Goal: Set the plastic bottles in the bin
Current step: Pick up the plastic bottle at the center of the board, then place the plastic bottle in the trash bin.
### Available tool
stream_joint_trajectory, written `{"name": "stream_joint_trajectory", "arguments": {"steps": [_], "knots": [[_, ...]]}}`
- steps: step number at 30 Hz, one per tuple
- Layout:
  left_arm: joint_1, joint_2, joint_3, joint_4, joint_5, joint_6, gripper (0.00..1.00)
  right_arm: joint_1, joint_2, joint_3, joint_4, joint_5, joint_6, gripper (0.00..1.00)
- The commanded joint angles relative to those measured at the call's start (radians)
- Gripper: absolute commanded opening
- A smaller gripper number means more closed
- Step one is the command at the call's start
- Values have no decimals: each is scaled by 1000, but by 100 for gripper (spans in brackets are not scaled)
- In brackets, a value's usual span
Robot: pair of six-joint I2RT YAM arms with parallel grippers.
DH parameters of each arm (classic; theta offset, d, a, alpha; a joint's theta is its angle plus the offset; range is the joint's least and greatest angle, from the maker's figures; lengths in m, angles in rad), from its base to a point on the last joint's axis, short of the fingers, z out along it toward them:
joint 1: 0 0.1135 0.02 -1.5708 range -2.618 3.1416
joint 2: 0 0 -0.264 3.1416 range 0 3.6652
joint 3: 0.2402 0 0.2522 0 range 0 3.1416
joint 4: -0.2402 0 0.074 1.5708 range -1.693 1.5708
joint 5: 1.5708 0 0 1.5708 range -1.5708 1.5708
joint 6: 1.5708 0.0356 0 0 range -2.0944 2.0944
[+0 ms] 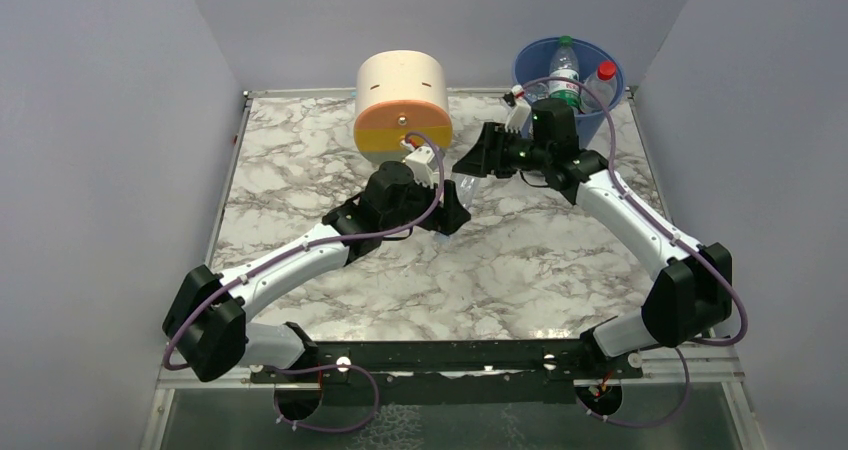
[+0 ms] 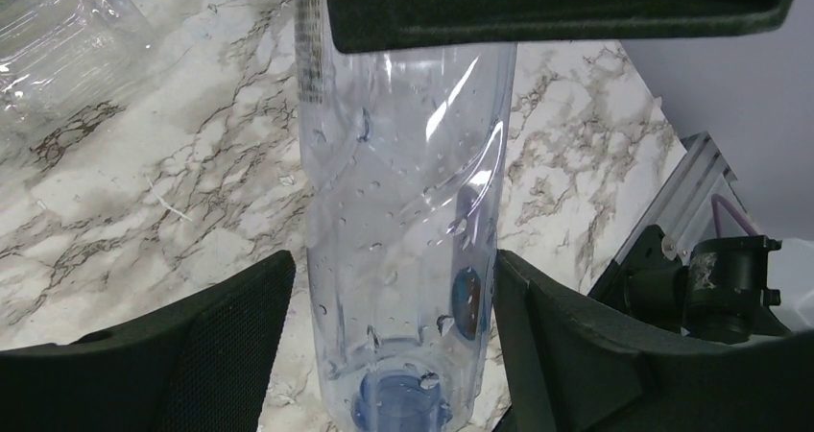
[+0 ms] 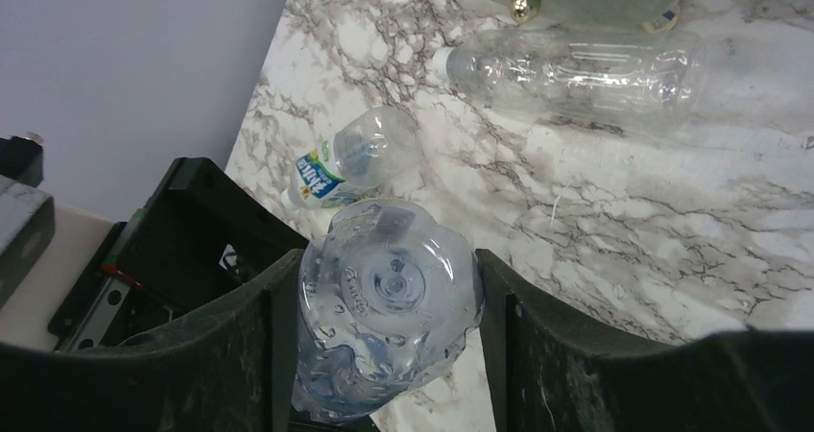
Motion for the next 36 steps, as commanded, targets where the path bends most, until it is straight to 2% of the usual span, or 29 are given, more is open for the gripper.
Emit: {"name": "stream_joint_trajectory", "arguments": {"steps": [1,5,8,11,21,27,36], "knots": [[15,-31,18,22,13,-17,80,7,8,70,-6,36,-17,57],[22,-73,33,-2,9,-21,88,6,21,128,-44,92,-50,57],[24,-94,58,-36,10,-14,90,7,33,174,-64,132,-72,57],[26,-121,79,-64,7,-13,99,7,49,220,-85,165,-92,57],[27,-236,169,-190,-43,5,99,5,112,405,-149,329,-169,57],[31,-241,167,-218,-58,9,99,-3,178,594,-187,484,-239,57],[33,-260,141,-230,-78,9,99,-65,212,724,-89,731,-302,57]]}}
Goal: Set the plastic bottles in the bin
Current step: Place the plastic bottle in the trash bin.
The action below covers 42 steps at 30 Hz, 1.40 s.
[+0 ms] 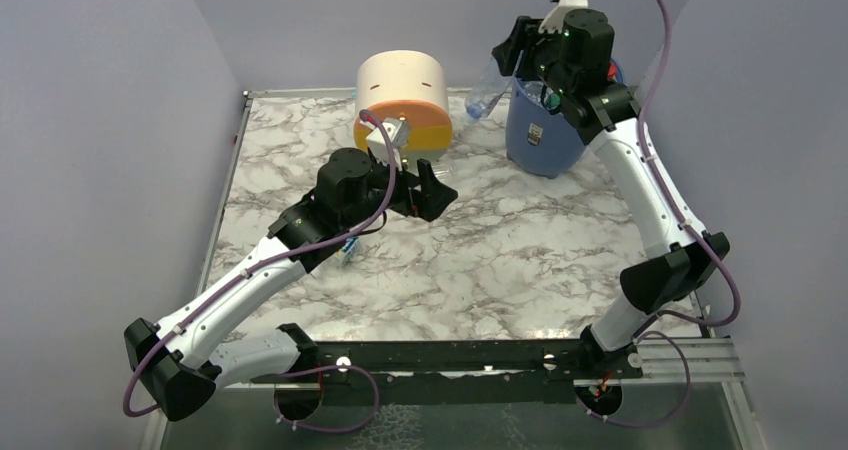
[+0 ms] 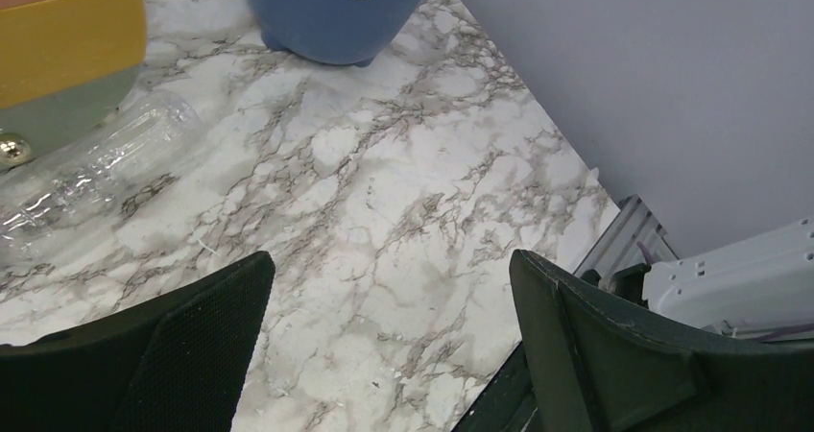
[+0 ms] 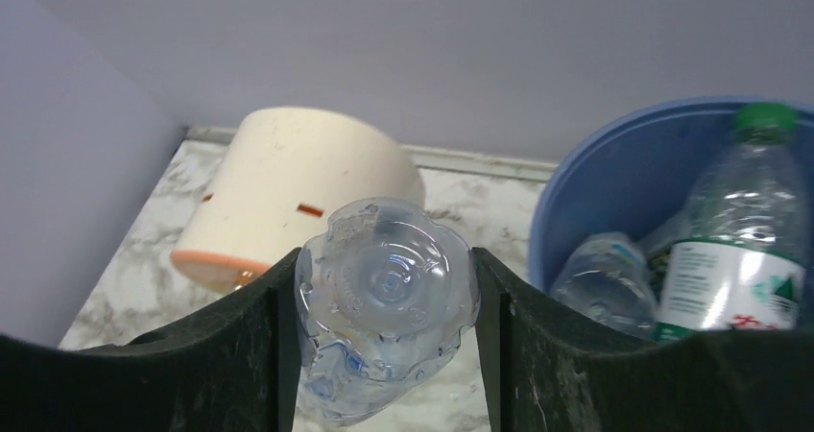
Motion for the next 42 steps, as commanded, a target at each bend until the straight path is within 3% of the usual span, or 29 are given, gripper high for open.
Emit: {"name": "stream_joint_trajectory", "arguments": {"steps": [1,11,22,37,42], "knots": [[9,-25,-15,-13,-39,14,99,-35,12,36,87,193,-56,57],[12,-26,-32,-22,-53,0,99,-116,37,-11,334,341,-108,56],[14,-23,-39,-20,-53,-5,99,-149,132,0,452,417,-188,55],[15,-16,-40,-24,-57,1,99,-151,258,29,515,455,-288,56],[17,-7,-38,-25,-55,-1,99,-151,282,54,476,449,-287,63]]}}
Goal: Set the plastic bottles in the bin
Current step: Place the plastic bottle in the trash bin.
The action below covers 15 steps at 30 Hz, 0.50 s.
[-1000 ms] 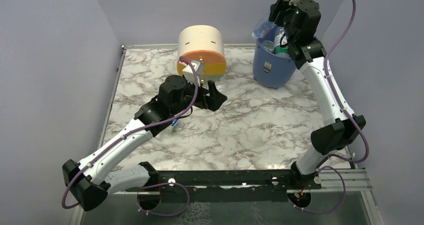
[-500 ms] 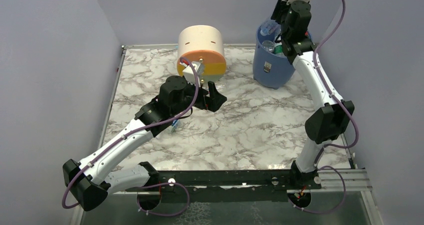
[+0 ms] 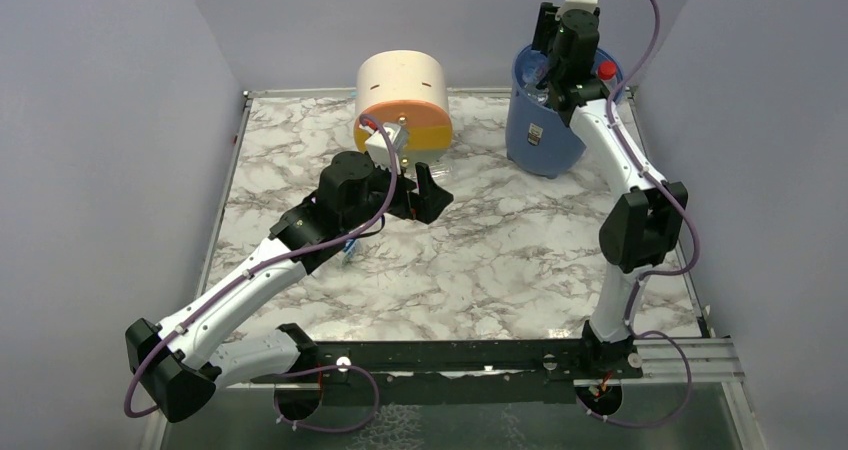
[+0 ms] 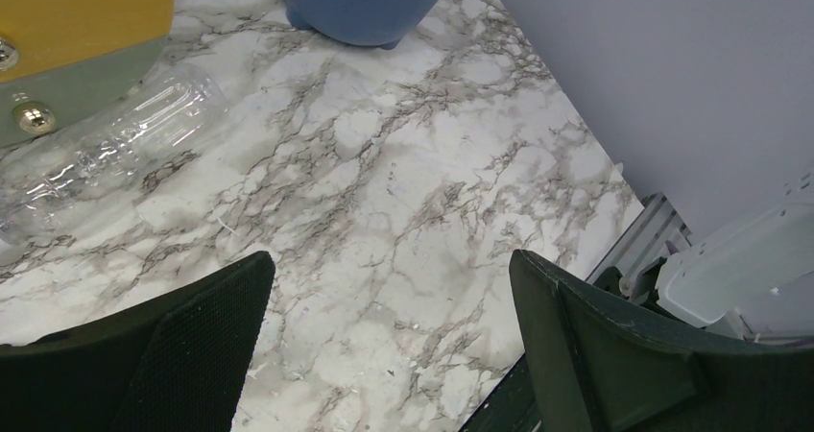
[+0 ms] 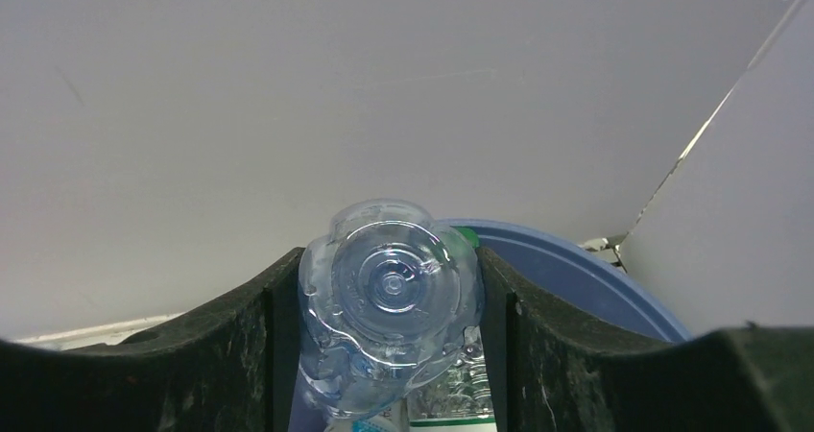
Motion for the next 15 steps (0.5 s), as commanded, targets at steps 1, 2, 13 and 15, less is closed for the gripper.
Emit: {"name": "stream_joint_trajectory", "arguments": {"steps": [1,2,13,15], "knots": [[6,0,-5,-2,-17,-3,99,-4,17,54,7,25,-14,64],[6,1,-6,-2,-18,-2,99,-4,16,54,4,22,-16,66],[7,17,-18,13,-9,-8,99,-4,-29,82,-68,-27,15,85],[7,19,-18,14,-7,-10,99,-4,-36,96,-89,-39,26,85]]}}
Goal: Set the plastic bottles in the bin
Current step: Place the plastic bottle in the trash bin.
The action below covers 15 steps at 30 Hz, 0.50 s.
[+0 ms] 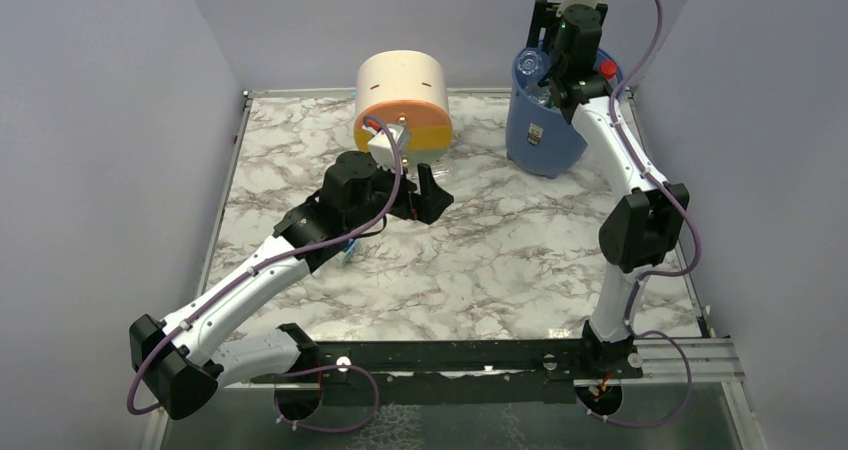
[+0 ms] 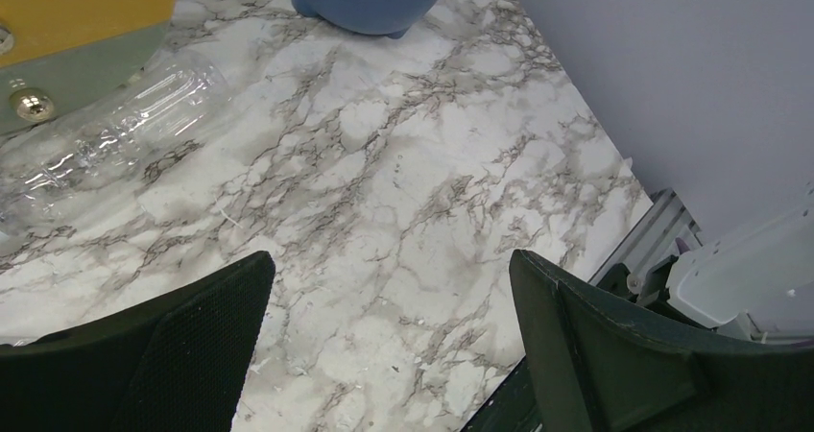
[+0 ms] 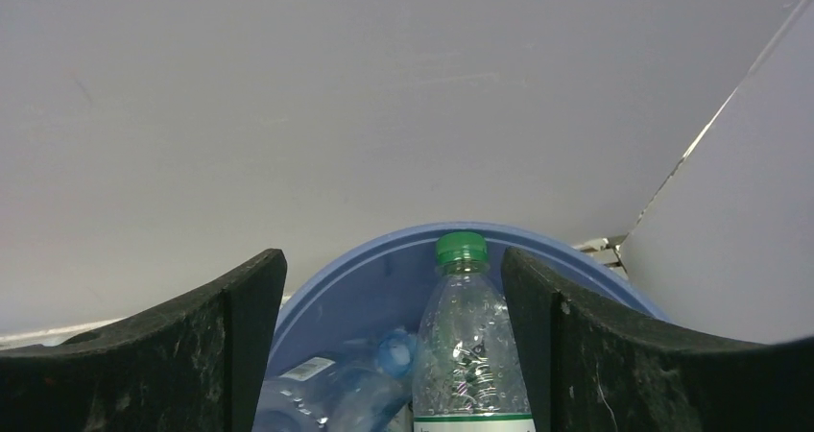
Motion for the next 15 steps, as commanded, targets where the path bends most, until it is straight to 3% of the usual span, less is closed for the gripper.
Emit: {"name": "stream_joint_trajectory", "arguments": {"steps": [1,12,15], "knots": [[5,5,-11,15,-6,-7,99,-4,-57,56,-56,-38,30,86],[6,7,-47,46,8,-31,99,-1,-223,-10,-170,-234,144,90],[6,13,-67,66,15,-38,99,4,-245,-12,-226,-277,171,99]]}}
